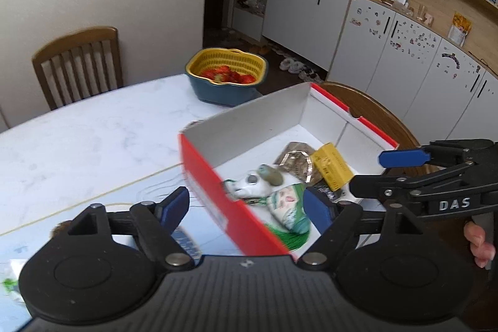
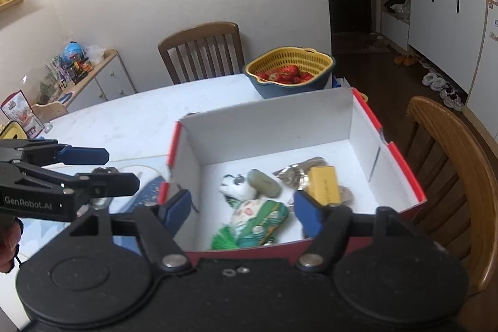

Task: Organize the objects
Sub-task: 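Withdraw both tools from the box back to the items on the mat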

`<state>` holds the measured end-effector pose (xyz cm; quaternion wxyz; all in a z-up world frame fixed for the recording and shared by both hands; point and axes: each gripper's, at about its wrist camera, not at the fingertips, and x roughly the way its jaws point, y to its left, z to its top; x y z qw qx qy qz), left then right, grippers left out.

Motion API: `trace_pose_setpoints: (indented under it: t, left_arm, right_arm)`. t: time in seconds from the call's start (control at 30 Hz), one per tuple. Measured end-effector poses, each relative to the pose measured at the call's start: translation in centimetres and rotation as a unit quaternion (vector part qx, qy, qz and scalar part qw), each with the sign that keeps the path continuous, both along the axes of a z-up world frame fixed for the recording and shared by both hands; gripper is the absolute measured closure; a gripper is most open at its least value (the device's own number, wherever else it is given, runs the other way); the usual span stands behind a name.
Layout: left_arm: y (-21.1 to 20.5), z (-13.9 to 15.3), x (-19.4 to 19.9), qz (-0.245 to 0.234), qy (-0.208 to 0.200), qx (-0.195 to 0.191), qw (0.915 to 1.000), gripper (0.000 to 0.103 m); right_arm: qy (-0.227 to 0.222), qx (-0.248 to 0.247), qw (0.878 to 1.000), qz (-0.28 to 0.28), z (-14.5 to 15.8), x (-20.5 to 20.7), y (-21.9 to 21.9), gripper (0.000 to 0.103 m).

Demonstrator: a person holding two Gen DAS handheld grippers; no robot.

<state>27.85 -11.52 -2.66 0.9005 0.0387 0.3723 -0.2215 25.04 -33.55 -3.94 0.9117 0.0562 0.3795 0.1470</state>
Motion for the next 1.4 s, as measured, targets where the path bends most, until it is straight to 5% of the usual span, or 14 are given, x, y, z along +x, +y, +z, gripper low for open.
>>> trace_pose_setpoints:
  t: [0.33, 0.83, 1.4]
  left_arm:
    - [6.2, 0.8, -2.6, 0.019, -0.025, 0.012, 0.9994, 0.017]
    - [15.7, 0.5, -4.4, 0.059, -0.031, -0.003, 0.9978, 0.008]
    - [24.3, -3.9, -2.9, 0.115, 0.005, -0.005, 0.9934, 0.0]
  right_arm:
    - [-0.029, 0.001, 0.999, 0.015, 1.4, -3.1, 6.0, 0.015]
    - [-0.033, -0.004, 0.999, 0.043, 1.4, -4.1, 14.4, 0.014]
    - [-0.005, -0.04, 0.994, 0.103, -2.1, -2.7, 22.5, 0.014]
